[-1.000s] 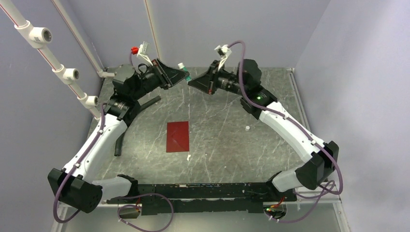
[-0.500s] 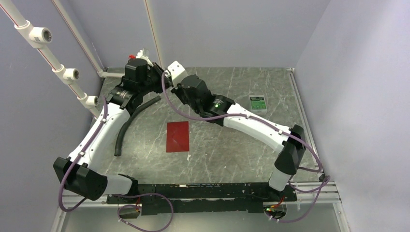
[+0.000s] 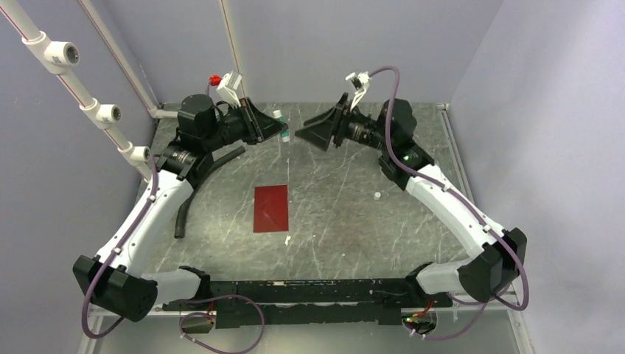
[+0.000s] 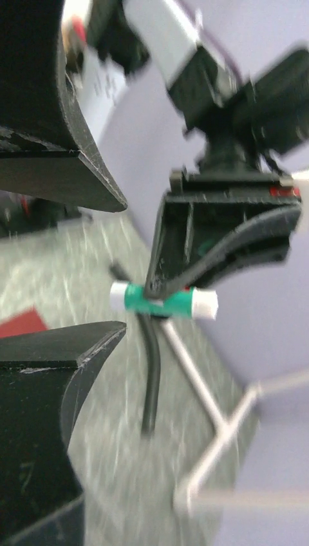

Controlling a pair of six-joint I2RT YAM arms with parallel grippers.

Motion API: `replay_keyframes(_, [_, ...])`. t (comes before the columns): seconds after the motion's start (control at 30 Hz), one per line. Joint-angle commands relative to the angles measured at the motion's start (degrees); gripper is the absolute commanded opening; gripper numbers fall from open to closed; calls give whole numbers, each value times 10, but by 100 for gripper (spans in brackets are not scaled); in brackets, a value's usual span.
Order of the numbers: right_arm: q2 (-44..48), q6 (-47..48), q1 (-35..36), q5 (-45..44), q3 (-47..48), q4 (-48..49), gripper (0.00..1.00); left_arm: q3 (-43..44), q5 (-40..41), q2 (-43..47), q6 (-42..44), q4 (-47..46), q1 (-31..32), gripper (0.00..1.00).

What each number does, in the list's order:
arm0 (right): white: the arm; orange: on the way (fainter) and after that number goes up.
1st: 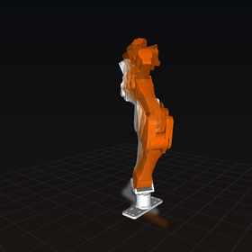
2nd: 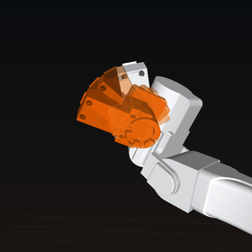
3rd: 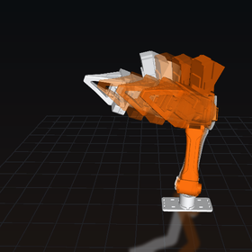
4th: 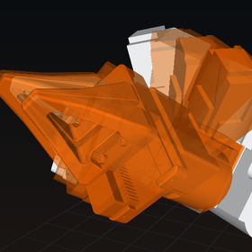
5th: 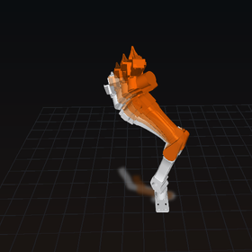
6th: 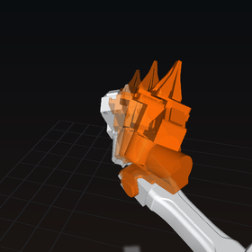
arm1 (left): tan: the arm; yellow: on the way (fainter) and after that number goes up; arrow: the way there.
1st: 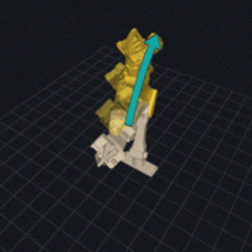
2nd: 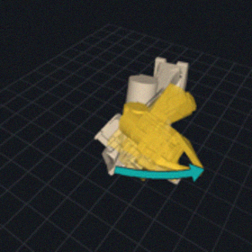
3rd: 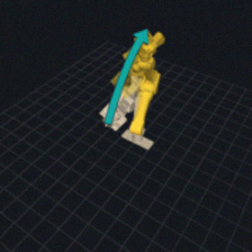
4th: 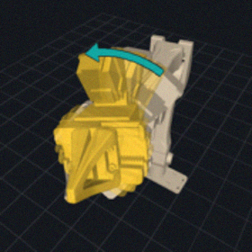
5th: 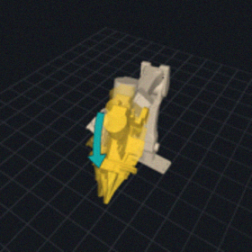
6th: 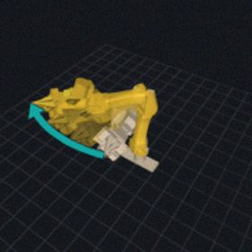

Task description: Place the letter into the envelope and seal it

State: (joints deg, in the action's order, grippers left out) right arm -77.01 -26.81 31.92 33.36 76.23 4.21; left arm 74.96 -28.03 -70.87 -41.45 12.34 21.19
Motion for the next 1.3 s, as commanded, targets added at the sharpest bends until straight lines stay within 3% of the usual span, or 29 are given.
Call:
replay_keyframes(0.0, [-10, -266, 0, 166, -102, 291, 66, -19, -165, 26, 44, -126, 2, 2])
replay_keyframes(0.1, [-24, -320, 2, 177, -128, 373, 66, -30, -209, 27, 26, -180, 2, 2])
replay_keyframes(0.27, [-27, -323, 3, 187, -129, 397, 59, -37, -234, 25, 5, -211, 2, 3])
replay_keyframes(0.5, [-37, -345, 5, 188, -125, 447, 33, -45, -227, 27, -16, -238, 2, 2])
replay_keyframes(0.6, [-45, -332, 9, 185, -109, 426, 18, -48, -209, 30, -24, -247, 2, 3])
replay_keyframes(0.7, [-43, -270, 18, 156, -87, 346, 3, -49, -176, 30, -34, -245, 2, 3])
replay_keyframes(0.87, [-31, -79, 57, 11, -9, 99, 0, -35, -77, 32, -18, -163, 2, 2])
replay_keyframes(0.93, [-43, 9, 93, -102, 44, -23, 0, -25, -11, 26, -16, -104, 2, 2])
replay_keyframes(1.0, [-90, 85, 141, -282, 126, -138, 0, -5, 60, 13, -15, -30, 2, 2])
replay_keyframes(1.07, [-122, 109, 176, -406, 165, -183, 0, 8, 112, 0, -13, 16, 2, 2])
replay_keyframes(1.17, [-144, 119, 203, -525, 185, -201, 0, 20, 170, -8, -20, 65, 2, 2])
replay_keyframes(1.27, [-147, 129, 214, -533, 190, -208, 0, 24, 167, -10, -24, 69, 1, 3])
